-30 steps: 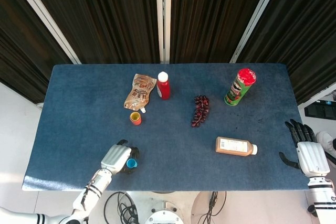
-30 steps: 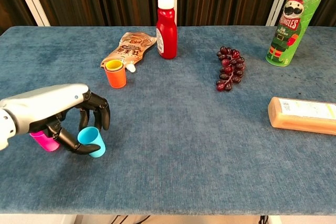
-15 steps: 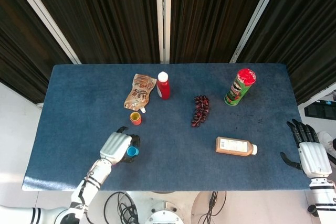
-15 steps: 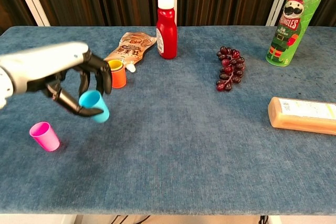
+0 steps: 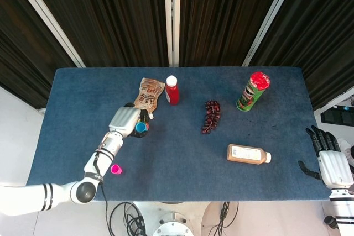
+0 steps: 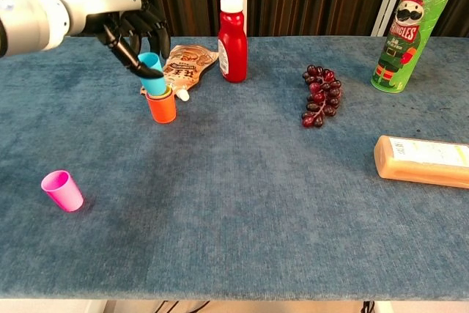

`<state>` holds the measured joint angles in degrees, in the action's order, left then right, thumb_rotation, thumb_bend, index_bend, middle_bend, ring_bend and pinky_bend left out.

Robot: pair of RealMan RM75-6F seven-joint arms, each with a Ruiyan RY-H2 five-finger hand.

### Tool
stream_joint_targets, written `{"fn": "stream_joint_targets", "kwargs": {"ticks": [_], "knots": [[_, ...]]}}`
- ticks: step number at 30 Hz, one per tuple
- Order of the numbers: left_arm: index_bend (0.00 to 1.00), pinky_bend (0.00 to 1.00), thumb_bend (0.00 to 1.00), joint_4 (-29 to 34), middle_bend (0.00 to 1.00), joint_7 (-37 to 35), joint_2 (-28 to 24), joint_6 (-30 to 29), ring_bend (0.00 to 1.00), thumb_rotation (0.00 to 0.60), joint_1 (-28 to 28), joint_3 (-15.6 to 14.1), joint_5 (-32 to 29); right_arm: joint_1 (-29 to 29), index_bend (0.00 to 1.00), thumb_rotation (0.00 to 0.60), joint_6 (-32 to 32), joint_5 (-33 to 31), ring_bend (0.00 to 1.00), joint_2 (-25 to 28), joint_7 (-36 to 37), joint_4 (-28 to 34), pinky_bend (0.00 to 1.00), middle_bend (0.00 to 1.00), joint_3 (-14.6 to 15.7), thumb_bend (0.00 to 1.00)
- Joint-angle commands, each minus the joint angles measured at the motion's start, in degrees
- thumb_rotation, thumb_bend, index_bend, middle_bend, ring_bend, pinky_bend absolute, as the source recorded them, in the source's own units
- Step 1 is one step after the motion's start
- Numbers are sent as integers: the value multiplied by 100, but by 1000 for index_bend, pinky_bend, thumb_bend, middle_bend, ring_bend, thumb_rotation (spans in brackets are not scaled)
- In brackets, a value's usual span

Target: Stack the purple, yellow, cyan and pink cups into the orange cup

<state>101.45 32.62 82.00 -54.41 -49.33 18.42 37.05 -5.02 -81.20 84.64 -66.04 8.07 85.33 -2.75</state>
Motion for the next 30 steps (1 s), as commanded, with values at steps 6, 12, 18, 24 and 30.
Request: {"fn": "stream_joint_targets", "kwargs": {"ticks": [6, 12, 18, 24, 30], "knots": [[493, 180, 260, -844, 504, -226, 161, 450, 563, 600, -442, -47, -700, 31, 0, 600, -51, 47, 0, 15, 35, 48, 0, 0, 21, 217], [492, 180, 259, -1292, 502, -525, 384, 520, 563, 600, -514, -130, -681, 48, 0, 600, -23, -28, 0, 30, 70, 15, 0, 0, 3, 218], [492, 180, 259, -1444, 502, -721, 476, 526, 563, 600, -542, -229, -399, 60, 0, 600, -2, -73, 0, 32, 80, -10, 0, 0, -7, 218], [490, 185, 260, -1628, 501, -956, 622, 513, 563, 600, -535, -277, -236, 48, 0, 600, 36, -73, 0, -1, 89, -45, 0, 0, -4, 217], [403, 185, 257, -1740, 440, -1086, 692, 537, 461, 600, -538, -325, -162, 57, 0, 600, 53, -97, 0, -2, 111, -86, 0, 0, -8, 217]]}}
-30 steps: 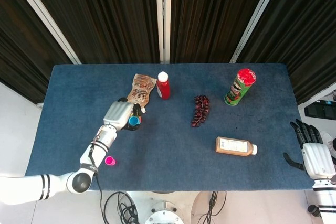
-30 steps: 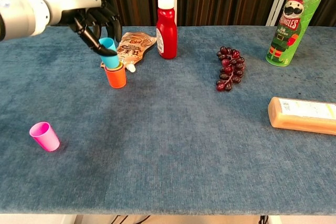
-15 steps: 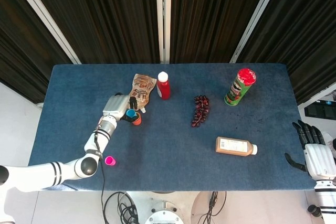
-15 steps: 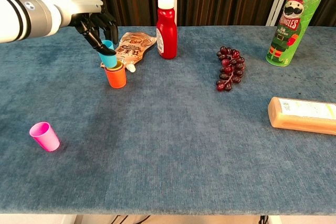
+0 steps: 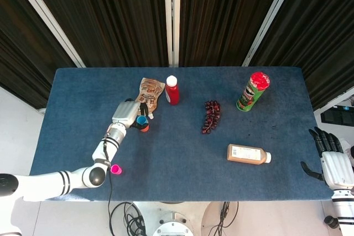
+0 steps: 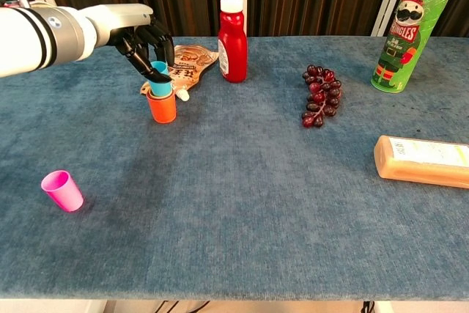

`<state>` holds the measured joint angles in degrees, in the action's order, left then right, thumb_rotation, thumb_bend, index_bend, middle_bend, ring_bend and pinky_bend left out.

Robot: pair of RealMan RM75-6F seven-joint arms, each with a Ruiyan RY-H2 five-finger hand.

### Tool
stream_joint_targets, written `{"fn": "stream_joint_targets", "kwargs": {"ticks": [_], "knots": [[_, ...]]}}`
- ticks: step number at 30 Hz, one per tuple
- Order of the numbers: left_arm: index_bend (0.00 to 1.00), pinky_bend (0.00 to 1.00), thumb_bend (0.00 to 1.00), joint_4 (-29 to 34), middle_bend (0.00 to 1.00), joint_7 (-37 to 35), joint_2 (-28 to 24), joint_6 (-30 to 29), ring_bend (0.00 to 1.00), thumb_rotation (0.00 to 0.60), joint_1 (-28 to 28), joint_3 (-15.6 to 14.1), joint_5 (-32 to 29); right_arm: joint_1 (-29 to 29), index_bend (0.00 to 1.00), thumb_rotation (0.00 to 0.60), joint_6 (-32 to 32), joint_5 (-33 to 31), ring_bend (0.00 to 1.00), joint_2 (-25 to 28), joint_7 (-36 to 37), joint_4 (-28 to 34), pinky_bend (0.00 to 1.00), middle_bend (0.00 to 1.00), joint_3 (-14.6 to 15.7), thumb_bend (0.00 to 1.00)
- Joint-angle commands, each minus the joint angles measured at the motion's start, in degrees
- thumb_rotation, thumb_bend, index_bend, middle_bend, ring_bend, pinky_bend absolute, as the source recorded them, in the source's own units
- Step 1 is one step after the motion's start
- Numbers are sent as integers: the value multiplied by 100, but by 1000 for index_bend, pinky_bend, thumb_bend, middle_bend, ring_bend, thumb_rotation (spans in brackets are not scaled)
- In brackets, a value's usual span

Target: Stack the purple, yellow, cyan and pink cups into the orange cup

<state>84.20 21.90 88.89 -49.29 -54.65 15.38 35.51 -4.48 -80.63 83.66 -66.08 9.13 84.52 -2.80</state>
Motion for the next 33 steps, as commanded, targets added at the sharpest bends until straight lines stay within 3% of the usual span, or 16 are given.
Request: {"fn": "stream_joint_targets", "kwargs": {"ticks": [1, 4, 7, 14, 18, 24, 29, 33], "knots": [[333, 175, 251, -10, 379, -21, -6, 43, 379, 600, -6, -33, -16, 3, 0, 600, -7, 2, 0, 4, 11, -6, 0, 0, -5, 217], [184, 142, 228, 84, 226, -68, -65, -8, 210, 600, 29, -58, 62, 3, 0, 600, -14, 6, 0, 7, 22, -11, 0, 0, -12, 217], [150, 128, 221, 313, 188, -56, -159, -294, 172, 600, 131, -101, 209, -3, 0, 600, -13, 14, 0, 15, 11, -9, 0, 0, -17, 217], [156, 128, 208, 1615, 199, 274, -942, -958, 172, 600, 558, -480, 459, -43, 0, 600, -30, 47, 0, 68, -51, 70, 0, 0, -59, 217], [111, 137, 162, 2448, 188, 275, -1670, -1156, 172, 600, 983, -921, 834, -67, 0, 600, -41, 41, 0, 79, -66, 126, 0, 0, -96, 218], [110, 139, 148, 3188, 188, -85, -2362, -1616, 172, 600, 1794, -1601, 1725, -96, 0, 600, -16, -24, 0, 94, -118, 153, 0, 0, -148, 217], [127, 156, 150, 3282, 204, -77, -2455, -1813, 197, 600, 2234, -2063, 2263, -113, 0, 600, -38, 11, 0, 111, -245, 257, 0, 0, -149, 217], [94, 167, 150, 2961, 223, 394, -2053, -2017, 274, 600, 2479, -2324, 2536, -129, 0, 600, -35, 37, 0, 121, -329, 351, 0, 0, -141, 217]]}}
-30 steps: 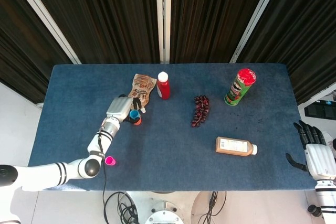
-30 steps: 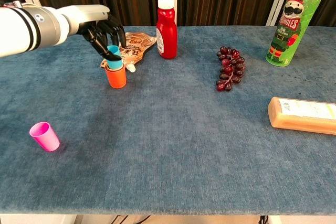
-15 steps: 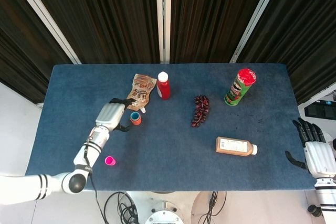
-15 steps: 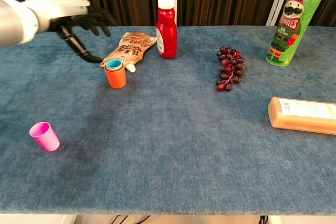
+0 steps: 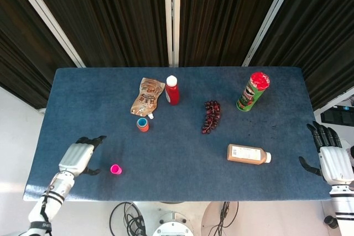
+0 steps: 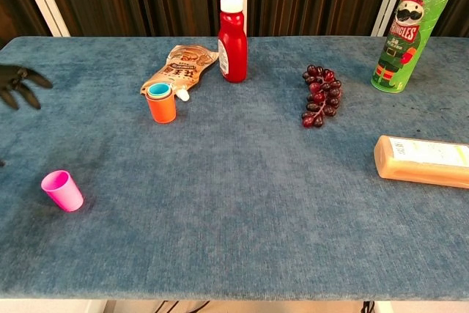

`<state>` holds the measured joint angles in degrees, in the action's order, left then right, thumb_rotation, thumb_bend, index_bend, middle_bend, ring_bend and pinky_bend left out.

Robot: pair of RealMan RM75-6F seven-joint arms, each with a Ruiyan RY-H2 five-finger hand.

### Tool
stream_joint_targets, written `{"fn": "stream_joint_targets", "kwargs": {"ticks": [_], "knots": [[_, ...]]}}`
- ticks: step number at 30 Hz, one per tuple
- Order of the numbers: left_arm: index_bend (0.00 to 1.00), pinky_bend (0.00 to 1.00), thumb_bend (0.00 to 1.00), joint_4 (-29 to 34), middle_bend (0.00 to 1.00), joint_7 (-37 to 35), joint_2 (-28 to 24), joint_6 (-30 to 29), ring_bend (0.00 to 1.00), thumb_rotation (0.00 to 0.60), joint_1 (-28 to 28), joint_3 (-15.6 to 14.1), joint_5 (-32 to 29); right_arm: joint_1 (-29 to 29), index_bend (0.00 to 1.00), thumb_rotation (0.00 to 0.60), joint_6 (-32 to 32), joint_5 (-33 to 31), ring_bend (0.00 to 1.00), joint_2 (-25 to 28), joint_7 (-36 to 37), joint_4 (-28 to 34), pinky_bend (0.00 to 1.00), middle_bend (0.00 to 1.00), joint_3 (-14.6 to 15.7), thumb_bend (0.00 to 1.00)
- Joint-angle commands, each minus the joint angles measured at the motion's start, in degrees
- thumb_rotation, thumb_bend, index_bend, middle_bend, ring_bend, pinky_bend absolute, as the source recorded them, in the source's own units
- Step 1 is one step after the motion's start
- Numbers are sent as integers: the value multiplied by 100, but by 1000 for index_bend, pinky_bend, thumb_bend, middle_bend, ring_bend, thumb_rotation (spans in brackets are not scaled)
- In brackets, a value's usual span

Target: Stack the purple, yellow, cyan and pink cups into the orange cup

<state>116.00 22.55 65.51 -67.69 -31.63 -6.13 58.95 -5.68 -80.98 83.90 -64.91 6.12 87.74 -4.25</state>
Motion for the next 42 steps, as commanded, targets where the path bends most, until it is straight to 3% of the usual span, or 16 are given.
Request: {"fn": "stream_joint_targets", "kwargs": {"ticks": [1, 14, 23, 42], "knots": [[90, 170, 151, -296, 224, 389, 391, -195, 280, 600, 217, -195, 225, -11, 0, 600, -2, 21, 0, 5, -48, 45, 0, 0, 6, 217], [130, 194, 160, -793, 242, 397, 1153, -41, 329, 600, 484, -168, 569, -31, 0, 600, 24, 21, 0, 105, -383, 336, 0, 0, 37, 217], [331, 261, 192, -1181, 370, 104, 1530, -74, 498, 600, 614, -50, 1178, -32, 0, 600, 70, -20, 0, 46, -383, 279, 0, 0, 60, 218], [442, 307, 261, -1421, 462, 423, 1785, 80, 578, 600, 709, 129, 1145, -16, 0, 600, 126, -62, 0, 74, -321, 219, 0, 0, 95, 218]]}}
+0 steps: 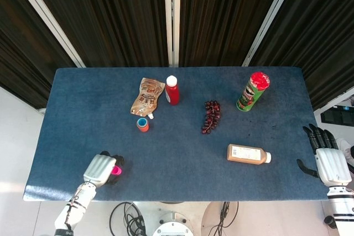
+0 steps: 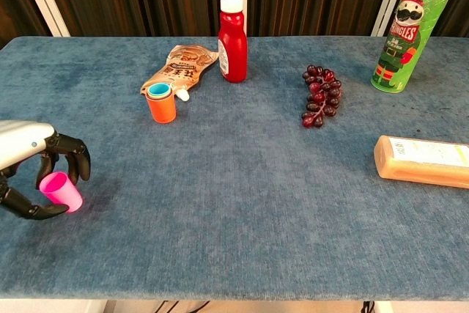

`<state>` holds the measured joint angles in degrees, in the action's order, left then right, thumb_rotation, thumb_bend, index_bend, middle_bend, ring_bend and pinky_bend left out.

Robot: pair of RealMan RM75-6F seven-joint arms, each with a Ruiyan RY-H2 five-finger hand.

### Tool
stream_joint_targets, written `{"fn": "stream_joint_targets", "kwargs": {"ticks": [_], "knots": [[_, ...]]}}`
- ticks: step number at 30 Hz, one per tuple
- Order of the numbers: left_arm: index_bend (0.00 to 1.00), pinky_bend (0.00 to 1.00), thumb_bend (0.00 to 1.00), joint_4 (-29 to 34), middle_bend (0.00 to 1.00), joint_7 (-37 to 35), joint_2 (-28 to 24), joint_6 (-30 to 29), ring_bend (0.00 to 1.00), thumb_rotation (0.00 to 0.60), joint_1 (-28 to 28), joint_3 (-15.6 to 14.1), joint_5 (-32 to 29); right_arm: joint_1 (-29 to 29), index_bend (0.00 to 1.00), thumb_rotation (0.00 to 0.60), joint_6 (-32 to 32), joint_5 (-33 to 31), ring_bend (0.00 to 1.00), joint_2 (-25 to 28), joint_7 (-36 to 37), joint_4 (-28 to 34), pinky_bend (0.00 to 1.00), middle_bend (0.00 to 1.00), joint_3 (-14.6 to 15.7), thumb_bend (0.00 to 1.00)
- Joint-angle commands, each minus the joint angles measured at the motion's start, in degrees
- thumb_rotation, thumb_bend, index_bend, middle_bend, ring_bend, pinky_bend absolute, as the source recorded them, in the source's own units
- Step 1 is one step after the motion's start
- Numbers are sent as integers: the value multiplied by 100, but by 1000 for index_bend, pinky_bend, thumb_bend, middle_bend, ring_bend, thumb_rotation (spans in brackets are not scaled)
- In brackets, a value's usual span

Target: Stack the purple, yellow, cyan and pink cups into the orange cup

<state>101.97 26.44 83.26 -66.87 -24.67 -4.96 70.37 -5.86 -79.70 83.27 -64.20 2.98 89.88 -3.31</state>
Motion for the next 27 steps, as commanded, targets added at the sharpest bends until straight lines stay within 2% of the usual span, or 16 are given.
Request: {"fn": "stream_joint_targets", "kwargs": {"ticks": [1, 12, 19, 27], "knots": [[445, 310, 261, -25, 468, 39, 17, 0, 581, 600, 20, 17, 0, 2, 0, 600, -4, 0, 0, 3, -13, 9, 0, 0, 2, 218], [494, 334, 285, -161, 532, -51, 44, 62, 641, 600, 65, 87, 76, 12, 0, 600, 26, -41, 0, 23, -93, 78, 0, 0, 18, 218], [495, 334, 286, -98, 535, -120, -15, 68, 643, 600, 84, 133, 163, 7, 0, 600, 39, -51, 0, 39, -142, 125, 0, 0, 17, 218], [494, 334, 286, 359, 532, -110, -415, 333, 642, 600, -159, 448, -38, 9, 0, 600, 32, -55, 0, 45, -161, 151, 0, 0, 15, 218]]}}
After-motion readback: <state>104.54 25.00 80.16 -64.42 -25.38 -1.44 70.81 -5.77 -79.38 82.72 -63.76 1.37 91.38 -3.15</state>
